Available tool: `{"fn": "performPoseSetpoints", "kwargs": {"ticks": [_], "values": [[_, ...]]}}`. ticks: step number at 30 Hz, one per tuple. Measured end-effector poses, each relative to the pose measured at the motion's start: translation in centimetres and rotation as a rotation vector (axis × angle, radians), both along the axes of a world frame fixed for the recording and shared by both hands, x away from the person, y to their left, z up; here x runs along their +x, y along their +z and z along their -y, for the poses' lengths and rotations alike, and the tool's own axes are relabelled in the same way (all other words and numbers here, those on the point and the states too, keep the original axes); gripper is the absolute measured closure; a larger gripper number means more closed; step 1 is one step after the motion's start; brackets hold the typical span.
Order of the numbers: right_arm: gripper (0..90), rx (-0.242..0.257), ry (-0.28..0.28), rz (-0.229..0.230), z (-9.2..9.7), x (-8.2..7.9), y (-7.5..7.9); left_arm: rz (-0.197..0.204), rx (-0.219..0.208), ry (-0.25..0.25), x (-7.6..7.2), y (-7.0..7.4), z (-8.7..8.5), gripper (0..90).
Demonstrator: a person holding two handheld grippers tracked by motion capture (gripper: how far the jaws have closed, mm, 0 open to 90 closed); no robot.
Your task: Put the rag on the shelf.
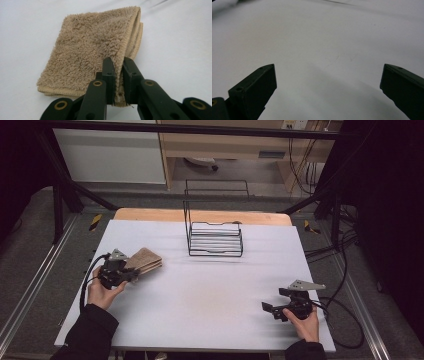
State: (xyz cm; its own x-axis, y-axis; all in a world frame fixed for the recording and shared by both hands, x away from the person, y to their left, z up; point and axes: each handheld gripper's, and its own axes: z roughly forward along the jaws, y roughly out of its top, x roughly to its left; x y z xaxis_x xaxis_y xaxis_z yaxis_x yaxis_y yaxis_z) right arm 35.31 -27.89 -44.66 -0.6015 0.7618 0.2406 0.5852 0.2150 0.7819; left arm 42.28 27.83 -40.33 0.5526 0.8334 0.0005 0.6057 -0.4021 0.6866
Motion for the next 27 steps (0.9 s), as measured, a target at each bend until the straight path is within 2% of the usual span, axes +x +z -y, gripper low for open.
{"fn": "performPoseSetpoints", "kwargs": {"ticks": [3, 7, 11, 21, 27], "values": [[1.1, 0.0, 0.0, 0.0, 0.0, 0.0, 0.0, -0.008, -0.024, -0.009, -0.4, 0.2, 0.5, 80.8], [1.1, 0.001, 0.001, 0.001, 0.0, 0.0, 0.0, -0.011, -0.026, -0.027, -0.9, 0.3, 1.3, 80.8], [1.1, 0.0, 0.001, -0.001, 0.0, 0.0, 0.0, -0.019, -0.048, -0.042, -1.6, 0.4, 2.2, 80.8], [1.2, -0.004, 0.005, 0.0, 0.0, 0.0, 0.0, -0.013, -0.059, -0.081, -3.4, 0.7, 4.3, 80.7], [1.2, -0.005, 0.006, 0.002, -0.1, 0.0, 0.0, -0.027, -0.092, -0.098, -4.3, 0.5, 5.5, 80.7]]}}
